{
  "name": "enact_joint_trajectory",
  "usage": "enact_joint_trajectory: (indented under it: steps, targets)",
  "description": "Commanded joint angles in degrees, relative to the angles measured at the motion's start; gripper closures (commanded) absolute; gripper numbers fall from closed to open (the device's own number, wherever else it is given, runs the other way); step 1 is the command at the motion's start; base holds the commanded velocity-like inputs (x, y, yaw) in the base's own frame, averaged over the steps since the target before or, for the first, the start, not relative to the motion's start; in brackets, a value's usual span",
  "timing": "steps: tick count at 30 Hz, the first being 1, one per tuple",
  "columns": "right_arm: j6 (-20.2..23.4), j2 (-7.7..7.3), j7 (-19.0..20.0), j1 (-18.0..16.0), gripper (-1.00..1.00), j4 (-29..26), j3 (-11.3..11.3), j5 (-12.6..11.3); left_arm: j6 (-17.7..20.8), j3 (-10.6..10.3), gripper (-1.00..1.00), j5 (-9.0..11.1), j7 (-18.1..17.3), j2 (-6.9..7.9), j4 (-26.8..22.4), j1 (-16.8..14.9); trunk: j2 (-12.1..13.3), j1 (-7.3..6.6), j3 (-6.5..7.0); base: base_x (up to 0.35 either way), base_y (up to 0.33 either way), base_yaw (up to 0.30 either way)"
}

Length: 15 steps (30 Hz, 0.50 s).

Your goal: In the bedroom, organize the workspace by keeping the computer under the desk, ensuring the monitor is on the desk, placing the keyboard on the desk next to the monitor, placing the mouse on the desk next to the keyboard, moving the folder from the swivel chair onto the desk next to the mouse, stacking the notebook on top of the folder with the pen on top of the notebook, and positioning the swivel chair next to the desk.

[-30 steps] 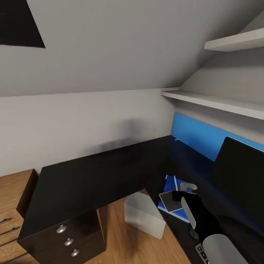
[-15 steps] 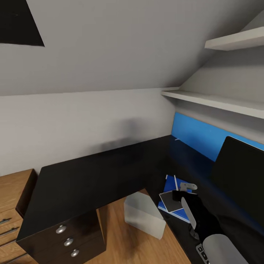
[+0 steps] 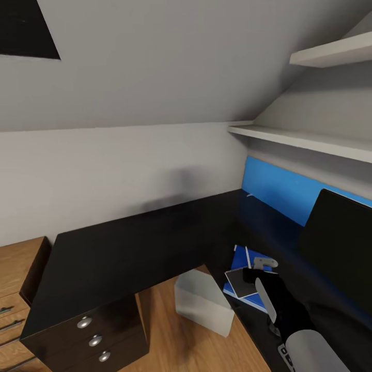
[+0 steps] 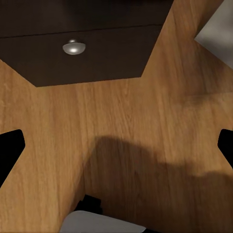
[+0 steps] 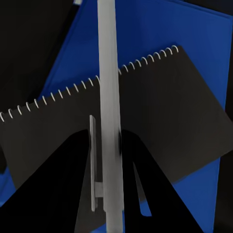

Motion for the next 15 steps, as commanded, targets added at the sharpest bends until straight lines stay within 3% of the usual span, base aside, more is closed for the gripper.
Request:
enact_joint_trajectory:
  steps: [1, 15]
  targets:
    - [0.2, -0.02, -0.4, 0.0, 1.00, -0.1, 0.1, -0.7, 0.1, 0.0, -1.00, 0.6, 0.1, -0.03, -0.1, 0.0, -0.5, 0.24, -0.25, 0.000, 0.000, 0.000]
    - [0.2, -0.02, -0.4, 0.0, 1.00, -0.1, 0.1, -0.7, 0.1, 0.0, -1.00, 0.6, 0.2, -0.03, -0.1, 0.0, -6.1, 3.31, -2.76, 0.000, 0.000, 0.000]
